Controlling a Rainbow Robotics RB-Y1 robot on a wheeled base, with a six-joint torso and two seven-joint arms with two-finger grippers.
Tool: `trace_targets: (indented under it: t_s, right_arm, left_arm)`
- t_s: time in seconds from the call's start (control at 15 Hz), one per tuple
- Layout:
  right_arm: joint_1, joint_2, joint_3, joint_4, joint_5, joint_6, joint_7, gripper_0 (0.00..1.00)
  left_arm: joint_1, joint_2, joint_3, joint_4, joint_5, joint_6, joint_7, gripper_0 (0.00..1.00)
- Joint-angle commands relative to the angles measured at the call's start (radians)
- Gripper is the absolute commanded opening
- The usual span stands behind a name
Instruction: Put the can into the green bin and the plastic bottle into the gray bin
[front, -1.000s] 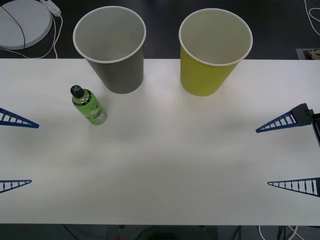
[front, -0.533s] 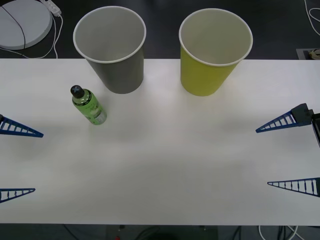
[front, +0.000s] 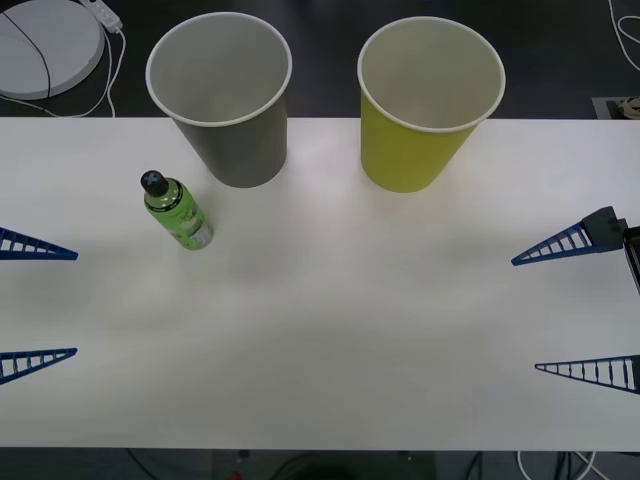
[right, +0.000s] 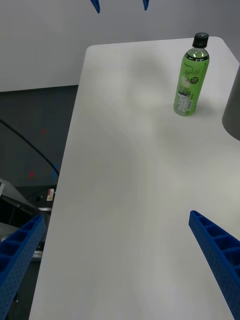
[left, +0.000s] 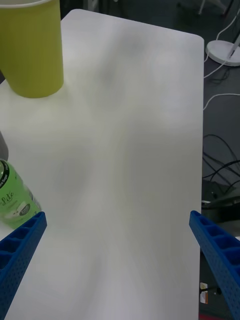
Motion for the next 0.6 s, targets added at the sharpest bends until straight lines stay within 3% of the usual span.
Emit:
trace_targets:
  t_s: [0.07,0.6]
  right_arm:
    - [0.0,0.0,0.0,0.0,0.0,0.0,0.0,1.0]
    - [0.0,0.0,0.0,0.0,0.0,0.0,0.0,1.0]
  left_arm:
    - [0.002,-0.002,-0.044,0.029,0.005,0.078,-0.01,1.0]
    - [0.121,-0.025,-0.081,0.003,0.084,0.36,-0.045,1.0]
